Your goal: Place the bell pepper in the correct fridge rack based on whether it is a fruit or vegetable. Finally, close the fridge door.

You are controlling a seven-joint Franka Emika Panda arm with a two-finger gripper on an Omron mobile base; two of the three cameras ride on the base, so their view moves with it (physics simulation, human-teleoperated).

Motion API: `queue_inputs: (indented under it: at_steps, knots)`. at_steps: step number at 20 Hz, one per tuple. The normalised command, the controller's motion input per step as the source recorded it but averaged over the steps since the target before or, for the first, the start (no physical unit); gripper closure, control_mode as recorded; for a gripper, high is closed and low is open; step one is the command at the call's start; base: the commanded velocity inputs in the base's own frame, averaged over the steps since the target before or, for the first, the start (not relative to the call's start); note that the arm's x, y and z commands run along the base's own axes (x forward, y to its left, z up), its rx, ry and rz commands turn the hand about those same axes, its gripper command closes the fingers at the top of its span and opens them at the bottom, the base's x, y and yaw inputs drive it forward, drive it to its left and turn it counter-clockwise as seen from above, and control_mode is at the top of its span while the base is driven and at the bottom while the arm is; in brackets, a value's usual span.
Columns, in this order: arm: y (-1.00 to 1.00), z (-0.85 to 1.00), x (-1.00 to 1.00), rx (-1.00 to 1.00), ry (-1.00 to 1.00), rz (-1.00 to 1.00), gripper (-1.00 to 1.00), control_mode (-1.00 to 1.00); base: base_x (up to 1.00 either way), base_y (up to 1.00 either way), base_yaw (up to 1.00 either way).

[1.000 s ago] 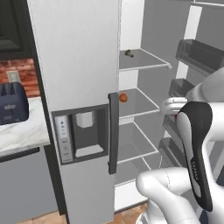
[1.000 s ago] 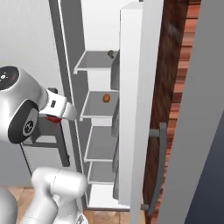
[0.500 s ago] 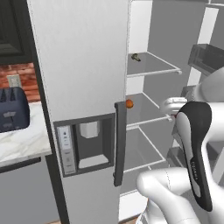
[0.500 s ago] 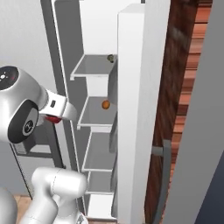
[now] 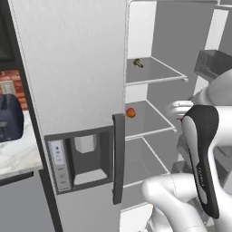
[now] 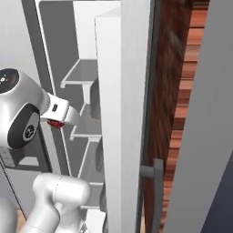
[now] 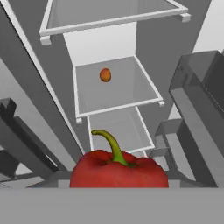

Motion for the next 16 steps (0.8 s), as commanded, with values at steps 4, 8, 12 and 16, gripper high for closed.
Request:
queue_inputs:
  at_steps: [4, 8, 12, 16]
  knots:
    - [0.00, 0.00, 0.00, 0.00, 0.00, 0.00, 1.00, 1.00, 0.39, -0.29, 0.03]
    - [0.00, 0.00, 0.00, 0.00, 0.00, 0.00, 1.00, 1.00, 0.43, -0.07, 0.03]
    - [0.00, 0.00, 0.00, 0.00, 0.00, 0.00, 1.00, 1.00, 0.43, 0.00, 0.03]
    - [0.00, 0.00, 0.32, 0.00, -0.05, 0.01, 1.00, -1.00, 0.00, 0.00, 0.00]
